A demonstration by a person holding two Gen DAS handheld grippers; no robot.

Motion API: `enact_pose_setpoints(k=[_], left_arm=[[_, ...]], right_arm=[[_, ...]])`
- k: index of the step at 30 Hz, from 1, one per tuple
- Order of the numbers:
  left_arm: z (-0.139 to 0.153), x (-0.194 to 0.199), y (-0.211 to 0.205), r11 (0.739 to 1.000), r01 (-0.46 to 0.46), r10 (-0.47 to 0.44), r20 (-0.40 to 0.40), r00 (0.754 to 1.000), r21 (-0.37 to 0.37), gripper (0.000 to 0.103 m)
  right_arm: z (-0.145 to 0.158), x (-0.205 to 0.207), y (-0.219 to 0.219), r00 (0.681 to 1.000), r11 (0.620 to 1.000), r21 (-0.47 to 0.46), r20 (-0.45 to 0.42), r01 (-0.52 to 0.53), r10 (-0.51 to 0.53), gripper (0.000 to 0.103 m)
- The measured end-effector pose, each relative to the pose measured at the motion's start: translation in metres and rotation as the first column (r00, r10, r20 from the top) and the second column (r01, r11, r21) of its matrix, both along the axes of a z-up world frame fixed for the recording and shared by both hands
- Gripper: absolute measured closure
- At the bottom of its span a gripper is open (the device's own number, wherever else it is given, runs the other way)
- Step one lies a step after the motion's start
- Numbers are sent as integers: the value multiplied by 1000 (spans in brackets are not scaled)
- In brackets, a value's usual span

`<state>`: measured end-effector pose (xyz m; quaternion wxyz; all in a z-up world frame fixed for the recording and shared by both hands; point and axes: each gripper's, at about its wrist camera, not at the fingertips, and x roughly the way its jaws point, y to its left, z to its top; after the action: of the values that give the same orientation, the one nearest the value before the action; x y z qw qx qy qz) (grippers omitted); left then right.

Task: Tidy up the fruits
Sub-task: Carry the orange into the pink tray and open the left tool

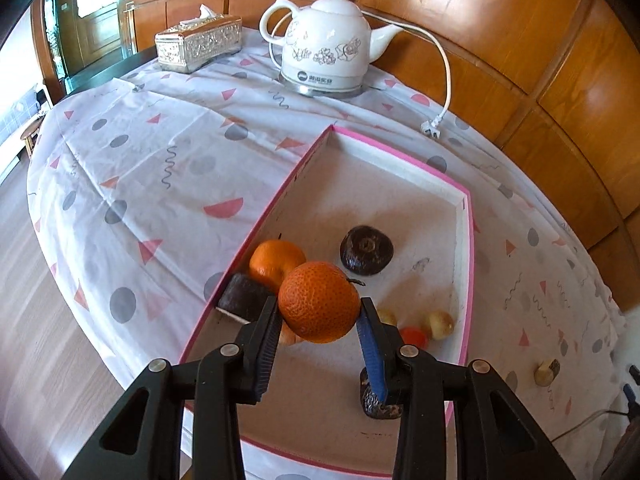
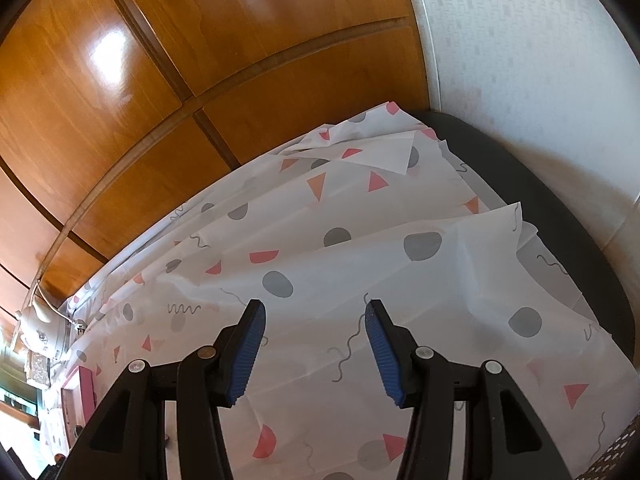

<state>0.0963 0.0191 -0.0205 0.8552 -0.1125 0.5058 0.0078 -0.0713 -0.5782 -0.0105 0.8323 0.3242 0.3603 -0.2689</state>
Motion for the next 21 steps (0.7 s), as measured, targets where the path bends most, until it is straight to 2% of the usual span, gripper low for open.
enact_pose_setpoints(k=[5,11,14,21], left_arm=[[-6,-2,-2,1000,5,-5,-10,1000,-5,65],[-6,10,-6,1000,-1,1,23,1000,-13,65],[-15,21,-11,1000,-6,7,28,1000,-22,64],[-40,36,-16,1000,1,-1,-16,1000,-23,64]], right_arm=[[0,0,0,1000,1000,0,0,-3,3,50],[-1,0,-1,1000,1000,-3,-5,-2,2,50],[-3,1,-1,1000,1000,-7,-15,2,-2,50],[-6,2,-2,999,1000,-21,-45,19,-19,50]])
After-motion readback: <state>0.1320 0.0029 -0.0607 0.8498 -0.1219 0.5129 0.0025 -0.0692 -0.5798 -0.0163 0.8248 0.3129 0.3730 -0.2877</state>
